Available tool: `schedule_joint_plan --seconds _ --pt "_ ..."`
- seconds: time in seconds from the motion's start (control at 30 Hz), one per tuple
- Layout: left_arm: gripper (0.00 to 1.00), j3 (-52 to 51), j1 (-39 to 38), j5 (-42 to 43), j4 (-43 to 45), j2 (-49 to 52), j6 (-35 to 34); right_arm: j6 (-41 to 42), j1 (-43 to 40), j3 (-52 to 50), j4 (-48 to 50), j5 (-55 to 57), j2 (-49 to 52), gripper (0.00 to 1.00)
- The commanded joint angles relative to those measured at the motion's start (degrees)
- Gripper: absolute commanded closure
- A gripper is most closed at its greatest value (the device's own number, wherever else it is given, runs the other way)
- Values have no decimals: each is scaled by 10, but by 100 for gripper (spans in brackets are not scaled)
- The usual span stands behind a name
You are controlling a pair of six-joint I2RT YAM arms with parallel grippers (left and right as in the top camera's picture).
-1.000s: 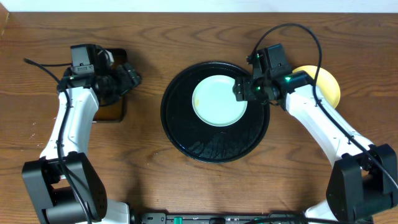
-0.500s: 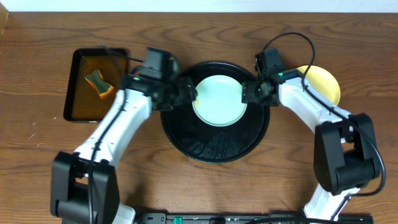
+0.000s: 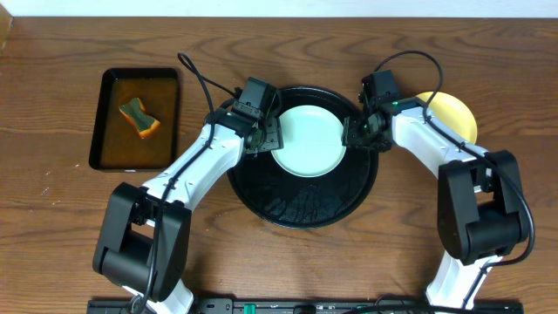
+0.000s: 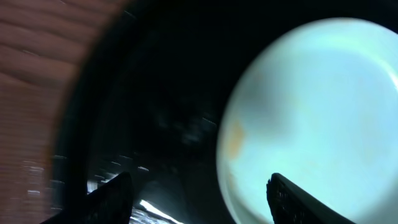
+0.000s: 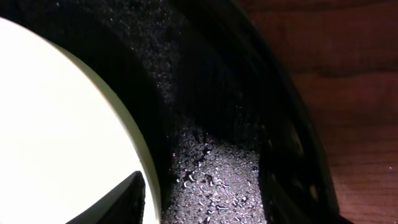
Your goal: Clean dirty plates on tray and stack at the side
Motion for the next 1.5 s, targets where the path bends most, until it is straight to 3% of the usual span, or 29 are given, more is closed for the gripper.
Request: schedule_joint_plan --seconds 0.0,0.33,0.4,0.67,0.7,0.77,0.83,0.9,1.2,1.47 --pt "30 0 22 -95 -1 -6 7 -1 14 3 0 -6 18 43" --pt "28 5 185 -90 39 -10 2 -1 51 3 25 -8 39 45" --pt "24 5 205 -90 63 -4 2 -1 60 3 32 -6 40 47" --pt "23 5 231 -91 122 2 2 -1 76 3 44 4 40 50" --pt "23 5 231 -91 123 3 3 -1 76 3 44 4 40 55" --pt "23 5 235 -91 128 7 3 -1 76 3 42 3 40 75" --pt "24 4 242 -91 133 14 3 -1 78 3 36 3 40 86" --pt "24 4 255 -91 137 27 2 -1 81 3 29 3 40 92" --pt "24 4 320 -85 146 68 12 -1 88 3 27 4 40 93" --pt "24 4 351 -84 208 80 18 -1 88 3 28 4 40 93"
